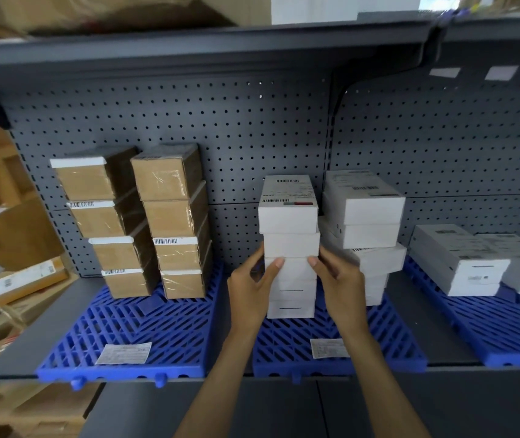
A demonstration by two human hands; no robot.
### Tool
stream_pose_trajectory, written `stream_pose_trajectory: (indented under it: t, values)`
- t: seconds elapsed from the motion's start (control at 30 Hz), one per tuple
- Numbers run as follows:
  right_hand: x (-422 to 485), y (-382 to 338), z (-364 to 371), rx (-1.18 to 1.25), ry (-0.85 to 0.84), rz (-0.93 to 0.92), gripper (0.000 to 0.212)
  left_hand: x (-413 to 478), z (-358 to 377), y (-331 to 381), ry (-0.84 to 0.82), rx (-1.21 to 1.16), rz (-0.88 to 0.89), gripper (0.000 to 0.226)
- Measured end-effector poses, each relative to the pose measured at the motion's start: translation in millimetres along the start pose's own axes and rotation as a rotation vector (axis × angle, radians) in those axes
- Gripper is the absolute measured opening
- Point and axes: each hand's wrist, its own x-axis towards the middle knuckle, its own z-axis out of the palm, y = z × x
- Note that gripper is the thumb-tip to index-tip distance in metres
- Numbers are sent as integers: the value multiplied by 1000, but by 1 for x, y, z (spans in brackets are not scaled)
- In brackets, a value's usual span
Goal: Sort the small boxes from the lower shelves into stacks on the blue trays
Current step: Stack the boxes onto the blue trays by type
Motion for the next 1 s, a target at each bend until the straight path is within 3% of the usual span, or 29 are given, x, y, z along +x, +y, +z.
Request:
stream_pose_trajectory:
  t: [0.4, 0.67, 0.77, 1.0]
  values:
    - [-2, 0, -1, 27, 52, 17, 38, -5, 1, 5, 105, -67, -49, 42]
    - [5, -29, 1, 162, 56, -43, 48, 4, 0, 32, 91, -169, -6, 71]
    - [16, -33, 6, 143, 78, -38, 52, 14, 1, 46, 112, -144, 38, 59]
    - [19, -36, 11, 120, 156, -78, 36, 18, 8, 55, 151, -89, 115, 38]
